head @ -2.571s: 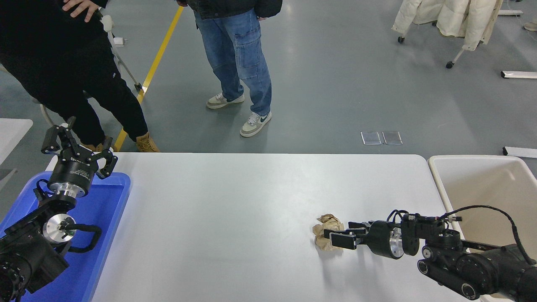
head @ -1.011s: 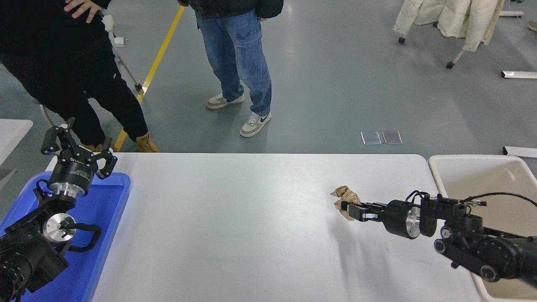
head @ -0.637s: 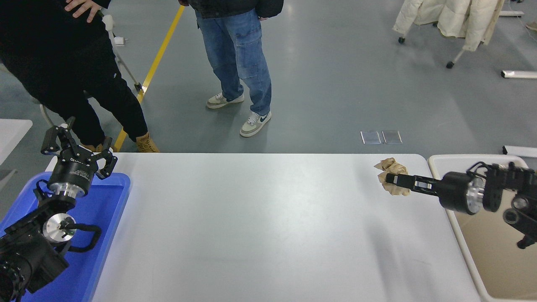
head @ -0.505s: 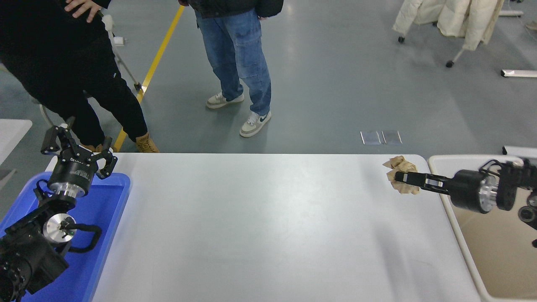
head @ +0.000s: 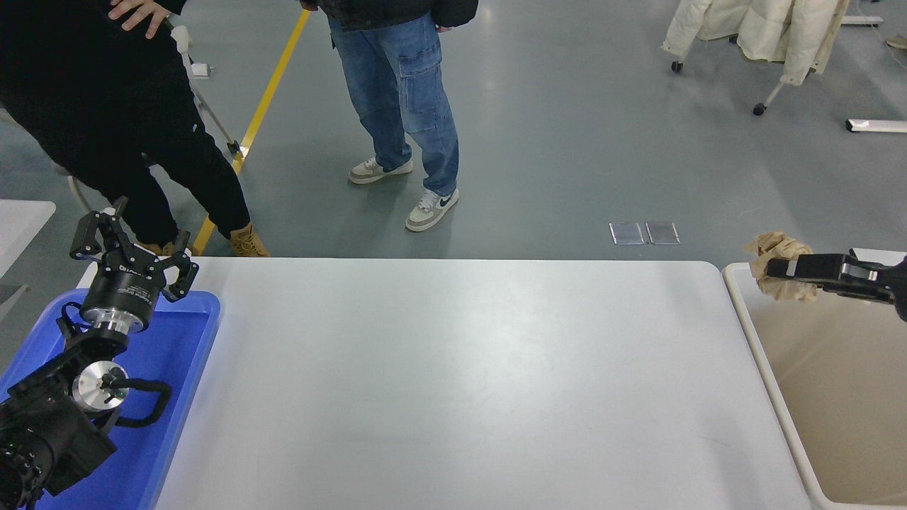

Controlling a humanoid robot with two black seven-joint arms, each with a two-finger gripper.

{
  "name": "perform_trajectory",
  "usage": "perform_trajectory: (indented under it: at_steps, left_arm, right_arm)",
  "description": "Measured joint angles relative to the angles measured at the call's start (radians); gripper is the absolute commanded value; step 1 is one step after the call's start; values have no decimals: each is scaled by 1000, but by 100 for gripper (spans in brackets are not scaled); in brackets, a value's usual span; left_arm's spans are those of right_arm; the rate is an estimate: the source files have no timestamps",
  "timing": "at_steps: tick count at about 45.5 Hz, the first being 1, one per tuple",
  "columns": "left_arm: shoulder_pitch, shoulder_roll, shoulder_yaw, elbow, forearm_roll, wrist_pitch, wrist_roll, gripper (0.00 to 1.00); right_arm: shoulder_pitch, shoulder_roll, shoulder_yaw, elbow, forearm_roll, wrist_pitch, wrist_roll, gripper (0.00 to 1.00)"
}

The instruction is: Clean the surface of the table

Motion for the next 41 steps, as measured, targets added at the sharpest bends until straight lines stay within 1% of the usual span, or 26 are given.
perform_trajectory:
  at_steps: [13, 23, 30, 41]
  left_arm:
    - [0, 0, 0, 0, 0, 0, 0, 100]
    - [0, 0, 0, 0, 0, 0, 0, 100]
    - [0, 0, 0, 0, 0, 0, 0, 100]
    - [0, 0, 0, 0, 0, 0, 0, 100]
  right_arm:
    - [2, -7, 4, -18, 11, 5, -3, 0]
    - [6, 16, 11, -111, 15, -20, -8, 0]
    - [-13, 73, 1, -230, 52, -76, -10, 0]
    - [-62, 227, -22, -458, 162, -211, -19, 0]
